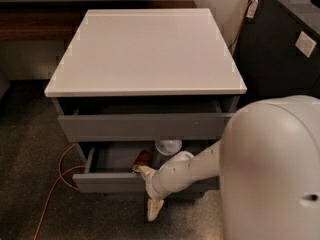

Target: Pick coke can from middle drawer and place on counter

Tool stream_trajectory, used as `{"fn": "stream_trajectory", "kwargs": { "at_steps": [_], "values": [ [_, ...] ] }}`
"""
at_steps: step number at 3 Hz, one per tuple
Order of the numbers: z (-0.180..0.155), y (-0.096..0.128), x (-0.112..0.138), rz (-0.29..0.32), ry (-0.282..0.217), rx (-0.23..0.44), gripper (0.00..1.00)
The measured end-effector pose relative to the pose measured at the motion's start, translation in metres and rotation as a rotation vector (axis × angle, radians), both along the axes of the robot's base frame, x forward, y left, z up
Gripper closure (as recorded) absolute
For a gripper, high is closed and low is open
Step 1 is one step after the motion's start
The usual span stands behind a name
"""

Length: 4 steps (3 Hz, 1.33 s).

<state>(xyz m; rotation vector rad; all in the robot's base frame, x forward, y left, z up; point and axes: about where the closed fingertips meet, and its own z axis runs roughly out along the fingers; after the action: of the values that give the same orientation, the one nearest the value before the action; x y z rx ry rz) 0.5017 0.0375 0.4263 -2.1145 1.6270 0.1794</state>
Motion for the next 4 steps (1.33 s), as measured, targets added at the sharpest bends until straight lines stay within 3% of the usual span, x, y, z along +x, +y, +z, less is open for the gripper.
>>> {"fn": "stream_trajectory", "kwargs": {
  "at_steps": [1, 2, 4],
  "values": [
    [0.032, 0.021, -0.028, 0.039, -0.037, 0.099, 0.0],
    [0.05, 0.031, -0.037, 0.048, -0.049, 0.161, 0.0],
    [0.056, 0.024, -0.014, 0.02, -0.009, 0.208, 0.0]
  ]
}}
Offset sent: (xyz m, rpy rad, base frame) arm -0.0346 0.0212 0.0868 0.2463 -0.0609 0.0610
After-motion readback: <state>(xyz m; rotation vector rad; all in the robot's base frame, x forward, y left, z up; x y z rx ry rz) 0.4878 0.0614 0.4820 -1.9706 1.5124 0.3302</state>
